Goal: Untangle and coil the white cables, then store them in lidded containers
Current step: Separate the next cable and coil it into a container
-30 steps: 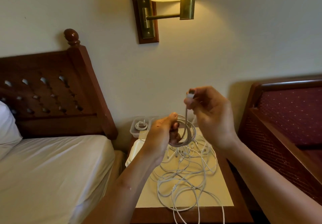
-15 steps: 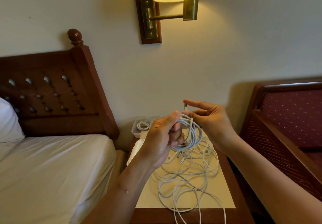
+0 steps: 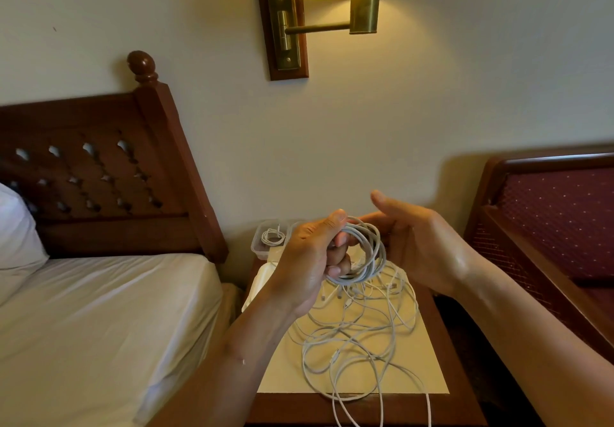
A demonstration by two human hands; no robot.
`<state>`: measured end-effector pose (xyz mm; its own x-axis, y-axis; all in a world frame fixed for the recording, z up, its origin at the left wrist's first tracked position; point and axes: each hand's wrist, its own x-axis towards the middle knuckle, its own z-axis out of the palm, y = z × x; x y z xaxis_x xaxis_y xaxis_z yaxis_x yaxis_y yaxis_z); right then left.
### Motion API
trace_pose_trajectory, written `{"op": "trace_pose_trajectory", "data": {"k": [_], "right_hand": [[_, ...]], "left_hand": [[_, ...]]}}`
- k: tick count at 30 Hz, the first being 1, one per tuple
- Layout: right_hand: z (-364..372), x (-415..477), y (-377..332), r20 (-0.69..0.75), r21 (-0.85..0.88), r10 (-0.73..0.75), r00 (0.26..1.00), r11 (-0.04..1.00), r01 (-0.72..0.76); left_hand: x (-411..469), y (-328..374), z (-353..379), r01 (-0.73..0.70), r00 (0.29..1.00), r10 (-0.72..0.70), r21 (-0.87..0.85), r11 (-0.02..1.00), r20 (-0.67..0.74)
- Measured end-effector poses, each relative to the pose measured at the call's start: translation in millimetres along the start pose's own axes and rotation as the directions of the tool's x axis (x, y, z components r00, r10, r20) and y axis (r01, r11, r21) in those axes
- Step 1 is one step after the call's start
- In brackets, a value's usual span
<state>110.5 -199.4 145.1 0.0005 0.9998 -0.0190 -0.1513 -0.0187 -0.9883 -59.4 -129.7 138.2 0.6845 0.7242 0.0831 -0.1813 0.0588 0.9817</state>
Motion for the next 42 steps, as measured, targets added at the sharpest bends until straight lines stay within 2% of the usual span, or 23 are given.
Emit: {"op": "trace_pose_trajectory", "data": {"k": [2, 4, 9, 12, 13, 14, 16, 17, 18, 19, 21, 23, 25, 27, 29, 31, 33, 35, 39, 40, 41, 42], "right_hand": [[3.1, -4.6, -1.8, -0.060, -0.263, -0.124, 0.990, 0.959, 0.104], [3.8, -6.3, -1.1, -0.114, -0.500, -0.233, 0.966, 0.854, 0.146], [8.9, -5.1, 6.5, -0.134, -0.760, -0.340, 0.931, 0.638, 0.124], [13.3, -5.5, 14.2, -0.192, -0.766, -0.332, 0.924, 0.639, 0.070], [14.1, -6.6, 15.3, -0.210, -0.737, -0.306, 0.929, 0.673, 0.055], [14.7, -7.4, 15.5, -0.220, -0.652, -0.257, 0.941, 0.756, 0.054], [15.2, -8.5, 14.7, -0.148, -0.266, -0.106, 0.983, 0.962, 0.063], [15.8, -10.2, 12.7, -0.083, -0.068, -0.053, 0.995, 0.997, 0.048], [16.0, -12.2, 10.9, -0.017, 0.049, -0.046, 0.999, 0.998, 0.047], [17.0, -14.3, 9.2, 0.040, 0.084, -0.066, 0.997, 0.994, 0.062], [19.6, -15.6, 9.8, 0.082, -0.035, -0.125, 0.989, 0.991, 0.129], [21.1, -12.6, 12.9, 0.035, -0.218, -0.170, 0.985, 0.960, 0.174], [19.9, -9.0, 18.1, -0.044, -0.314, -0.255, 0.966, 0.921, 0.229], [18.4, -7.7, 23.6, -0.110, -0.473, -0.381, 0.918, 0.832, 0.289], [17.2, -9.0, 30.0, -0.181, -0.636, -0.532, 0.827, 0.705, 0.314], [18.6, -9.5, 37.7, -0.252, -0.756, -0.722, 0.645, 0.563, 0.334], [20.2, -5.6, 46.4, -0.228, -0.847, -0.867, 0.443, 0.401, 0.349], [20.7, -0.8, 55.2, -0.163, -0.888, -0.935, 0.315, 0.278, 0.366], [15.2, 0.6, 61.9, 0.132, -0.912, -0.966, 0.223, -0.030, 0.409], [14.7, 1.1, 61.7, 0.149, -0.904, -0.967, 0.207, -0.048, 0.425], [14.9, 1.8, 61.1, 0.119, -0.895, -0.973, 0.196, -0.020, 0.445], [17.0, 2.6, 60.2, 0.043, -0.886, -0.979, 0.197, 0.054, 0.460]], "left_hand": [[1.7, 0.5, 0.8, 0.003, 1.000, -0.003, 0.032, 0.999, -0.018], [3.8, 0.5, 2.1, 0.003, 0.999, 0.000, 0.076, 0.997, -0.047], [5.7, -4.5, 7.1, 0.020, 0.997, -0.012, 0.098, 0.995, -0.079], [8.1, -2.9, 6.4, 0.050, 0.995, -0.041, 0.091, 0.995, -0.094], [9.2, -1.4, 5.2, 0.060, 0.994, -0.052, 0.081, 0.995, -0.099], [10.7, -0.8, 3.8, 0.068, 0.993, -0.061, 0.070, 0.995, -0.098], [12.9, -1.8, 3.3, 0.079, 0.993, -0.074, 0.053, 0.995, -0.089], [13.5, -2.9, 3.9, 0.076, 0.993, -0.071, 0.045, 0.996, -0.089], [13.7, -4.1, 5.2, 0.066, 0.994, -0.062, 0.039, 0.997, -0.092], [13.9, -4.8, 6.8, 0.054, 0.994, -0.051, 0.037, 0.998, -0.095], [13.0, -5.2, 9.3, 0.029, 0.995, -0.025, 0.034, 0.999, -0.096], [11.6, -6.7, 10.0, 0.013, 0.995, -0.008, 0.057, 0.998, -0.099], [10.2, -7.1, 10.5, -0.002, 0.995, 0.008, 0.068, 0.998, -0.097], [8.8, -6.1, 11.0, -0.007, 0.995, 0.012, 0.046, 0.999, -0.099], [9.1, -6.0, 10.3, -0.004, 0.993, 0.009, 0.040, 0.999, -0.115], [10.4, -6.8, 10.2, -0.011, 0.990, 0.015, 0.031, 0.999, -0.137], [12.2, -8.2, 12.3, -0.015, 0.984, 0.020, 0.028, 0.999, -0.175], [14.0, -9.3, 15.4, -0.029, 0.976, 0.036, 0.034, 0.999, -0.213], [16.3, -13.7, 20.6, -0.075, 0.960, 0.088, 0.058, 0.995, -0.264], [15.9, -14.8, 20.9, -0.087, 0.958, 0.102, 0.070, 0.994, -0.267], [15.5, -16.0, 20.9, -0.096, 0.956, 0.115, 0.081, 0.992, -0.271], [14.3, -16.2, 21.3, -0.100, 0.953, 0.122, 0.092, 0.991, -0.279]]}}
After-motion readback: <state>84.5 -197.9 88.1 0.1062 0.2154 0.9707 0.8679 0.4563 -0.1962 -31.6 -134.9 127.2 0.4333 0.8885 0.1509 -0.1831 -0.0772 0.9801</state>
